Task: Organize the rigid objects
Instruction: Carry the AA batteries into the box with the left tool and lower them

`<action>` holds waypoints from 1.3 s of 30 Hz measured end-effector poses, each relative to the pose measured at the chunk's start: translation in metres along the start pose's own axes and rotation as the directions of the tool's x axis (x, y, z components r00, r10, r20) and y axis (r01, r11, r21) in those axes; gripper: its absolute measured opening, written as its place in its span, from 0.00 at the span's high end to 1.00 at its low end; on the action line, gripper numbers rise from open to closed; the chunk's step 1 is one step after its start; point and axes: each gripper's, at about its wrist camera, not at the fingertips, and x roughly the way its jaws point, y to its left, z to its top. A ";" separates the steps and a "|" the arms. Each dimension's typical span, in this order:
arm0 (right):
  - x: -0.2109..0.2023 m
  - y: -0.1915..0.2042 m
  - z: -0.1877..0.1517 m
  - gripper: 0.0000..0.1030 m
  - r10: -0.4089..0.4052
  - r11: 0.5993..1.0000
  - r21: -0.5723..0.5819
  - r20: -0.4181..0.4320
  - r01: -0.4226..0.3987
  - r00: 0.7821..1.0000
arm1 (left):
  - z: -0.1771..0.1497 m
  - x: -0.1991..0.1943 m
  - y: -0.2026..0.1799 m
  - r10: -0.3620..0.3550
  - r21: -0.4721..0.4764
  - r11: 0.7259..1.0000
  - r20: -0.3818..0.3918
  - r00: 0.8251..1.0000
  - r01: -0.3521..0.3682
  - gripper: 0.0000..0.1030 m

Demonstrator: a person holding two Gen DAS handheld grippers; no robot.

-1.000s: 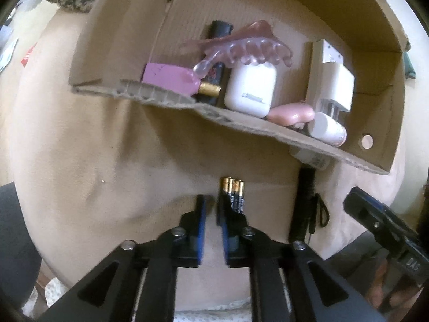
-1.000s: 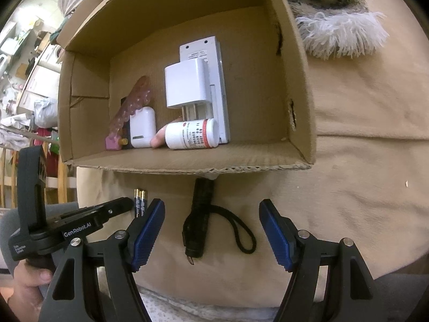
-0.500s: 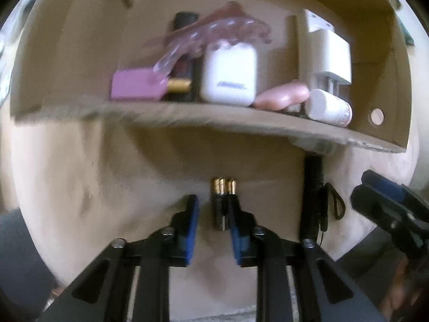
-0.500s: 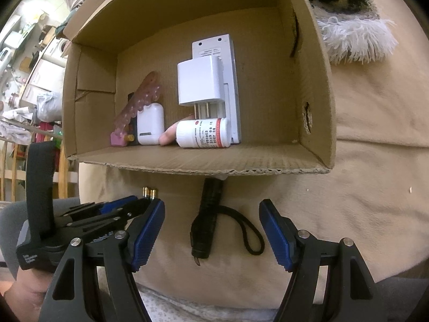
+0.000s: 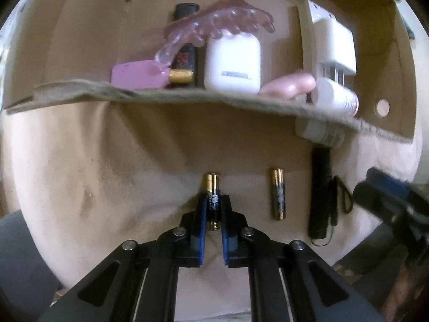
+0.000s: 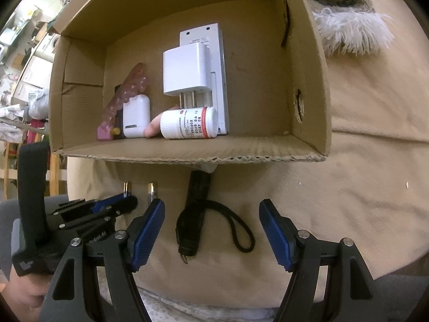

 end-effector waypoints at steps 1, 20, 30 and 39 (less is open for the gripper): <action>-0.001 0.002 0.000 0.26 0.018 1.000 -0.005 0.001 -0.018 1.000 | 0.001 -0.006 0.003 -0.002 -0.009 1.000 0.011 1.000 0.003 0.91; 0.070 0.068 0.009 0.64 -0.003 0.995 -0.100 -0.152 -0.012 0.988 | -0.009 -0.060 0.037 0.042 -0.117 0.993 0.116 0.992 -0.028 0.91; 0.053 0.067 -0.010 0.89 -0.023 0.987 -0.158 -0.068 0.012 0.997 | -0.028 -0.051 0.018 0.068 -0.113 0.992 0.146 0.987 -0.052 0.91; -0.035 0.051 -0.020 0.89 0.115 0.978 -0.186 0.088 -0.097 0.989 | -0.047 -0.119 -0.005 0.056 -0.041 0.998 0.328 0.943 -0.045 0.91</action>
